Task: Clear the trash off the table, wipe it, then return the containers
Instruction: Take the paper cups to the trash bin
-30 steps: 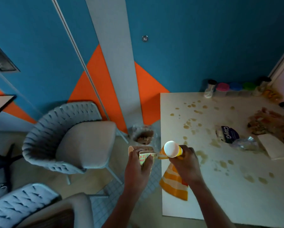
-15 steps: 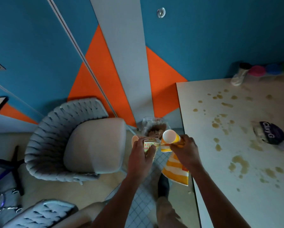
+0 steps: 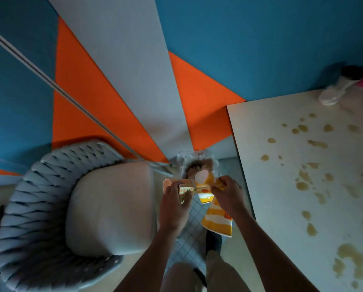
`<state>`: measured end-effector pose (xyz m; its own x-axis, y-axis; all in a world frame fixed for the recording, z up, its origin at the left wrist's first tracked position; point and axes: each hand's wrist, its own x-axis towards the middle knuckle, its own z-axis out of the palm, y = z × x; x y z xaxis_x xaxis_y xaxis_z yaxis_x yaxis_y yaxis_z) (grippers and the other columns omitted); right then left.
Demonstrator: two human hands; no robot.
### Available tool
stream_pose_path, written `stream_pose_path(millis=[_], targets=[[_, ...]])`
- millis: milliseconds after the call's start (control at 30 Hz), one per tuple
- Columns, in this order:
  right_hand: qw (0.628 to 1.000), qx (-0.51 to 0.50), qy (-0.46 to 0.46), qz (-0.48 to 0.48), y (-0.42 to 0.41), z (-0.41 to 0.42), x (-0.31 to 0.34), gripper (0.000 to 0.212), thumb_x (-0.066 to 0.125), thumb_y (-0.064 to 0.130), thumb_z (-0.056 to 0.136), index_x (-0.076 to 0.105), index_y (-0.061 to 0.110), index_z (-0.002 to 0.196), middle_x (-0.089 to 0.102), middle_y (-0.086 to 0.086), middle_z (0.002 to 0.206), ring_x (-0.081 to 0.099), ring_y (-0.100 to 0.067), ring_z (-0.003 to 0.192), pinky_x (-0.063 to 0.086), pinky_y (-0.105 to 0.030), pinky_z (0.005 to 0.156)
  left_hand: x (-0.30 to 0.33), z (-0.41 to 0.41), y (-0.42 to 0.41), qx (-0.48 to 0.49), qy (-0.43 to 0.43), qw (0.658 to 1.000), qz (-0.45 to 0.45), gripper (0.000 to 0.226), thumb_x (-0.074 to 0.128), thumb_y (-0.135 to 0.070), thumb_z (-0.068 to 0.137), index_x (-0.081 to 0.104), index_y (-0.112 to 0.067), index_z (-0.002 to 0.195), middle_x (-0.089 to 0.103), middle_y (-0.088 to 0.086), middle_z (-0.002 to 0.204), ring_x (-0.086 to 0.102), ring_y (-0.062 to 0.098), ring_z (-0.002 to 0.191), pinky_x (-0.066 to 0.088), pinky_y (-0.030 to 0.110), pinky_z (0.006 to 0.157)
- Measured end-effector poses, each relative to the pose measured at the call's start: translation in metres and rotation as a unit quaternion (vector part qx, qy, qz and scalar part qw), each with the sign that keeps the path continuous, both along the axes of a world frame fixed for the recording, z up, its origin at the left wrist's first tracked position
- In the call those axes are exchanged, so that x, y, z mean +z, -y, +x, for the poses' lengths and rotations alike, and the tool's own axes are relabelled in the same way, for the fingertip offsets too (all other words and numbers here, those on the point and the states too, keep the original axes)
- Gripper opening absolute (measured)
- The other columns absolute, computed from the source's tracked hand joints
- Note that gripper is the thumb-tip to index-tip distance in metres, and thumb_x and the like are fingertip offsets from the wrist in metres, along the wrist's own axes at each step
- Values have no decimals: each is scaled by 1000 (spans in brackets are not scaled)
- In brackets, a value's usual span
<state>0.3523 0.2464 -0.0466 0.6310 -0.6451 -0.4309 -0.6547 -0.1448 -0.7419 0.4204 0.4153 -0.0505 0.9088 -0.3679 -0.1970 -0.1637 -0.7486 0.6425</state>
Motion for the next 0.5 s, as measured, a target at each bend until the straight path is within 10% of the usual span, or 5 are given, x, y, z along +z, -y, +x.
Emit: stream_pose_path(millis=[500], targets=[[995, -82, -58, 17, 52, 140, -240, 27, 65, 26, 84, 67, 14, 109, 68, -8, 102, 62, -26, 94, 47, -33, 77, -261, 149, 92, -47, -79, 995, 31, 35, 52, -41, 99, 52, -20, 126, 55, 9, 123, 59, 33, 112, 50, 49, 90]])
